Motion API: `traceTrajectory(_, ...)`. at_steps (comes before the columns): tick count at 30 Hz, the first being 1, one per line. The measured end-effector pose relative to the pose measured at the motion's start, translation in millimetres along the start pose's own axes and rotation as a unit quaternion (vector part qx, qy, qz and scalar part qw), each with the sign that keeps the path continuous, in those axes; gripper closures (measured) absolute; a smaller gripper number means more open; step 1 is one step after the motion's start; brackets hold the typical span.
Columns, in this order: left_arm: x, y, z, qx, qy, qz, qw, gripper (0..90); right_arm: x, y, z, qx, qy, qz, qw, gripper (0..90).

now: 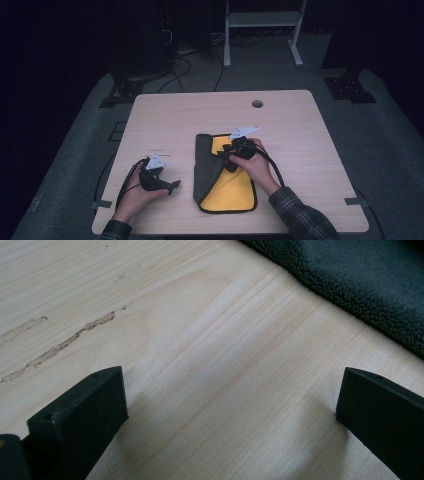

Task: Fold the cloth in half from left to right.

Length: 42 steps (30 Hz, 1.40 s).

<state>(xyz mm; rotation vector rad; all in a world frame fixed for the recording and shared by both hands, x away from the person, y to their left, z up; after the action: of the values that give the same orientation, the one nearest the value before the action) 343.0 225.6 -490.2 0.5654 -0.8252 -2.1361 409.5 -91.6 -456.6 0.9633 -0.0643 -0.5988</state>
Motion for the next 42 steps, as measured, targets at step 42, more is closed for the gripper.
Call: traceTrajectory(42, 0.1, -0.1, -0.2, 0.002, 0.000, 0.000, 1.0000, 0.0, 53.7, 32.0, 47.0, 0.030, -0.034, -0.020, 0.9988, 84.2)
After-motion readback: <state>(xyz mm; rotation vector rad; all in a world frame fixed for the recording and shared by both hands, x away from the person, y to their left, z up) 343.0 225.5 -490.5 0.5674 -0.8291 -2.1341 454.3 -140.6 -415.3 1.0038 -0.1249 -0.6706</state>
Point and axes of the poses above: each handheld gripper's, and its own axes: z roughly backward along the jaws, y roughly out of its top, x roughly to its right, the point moved 1 cm from there along -z, roughly forward along the jaws, and after that the axes turned 9 degrees about y, right-handed, at the moved point
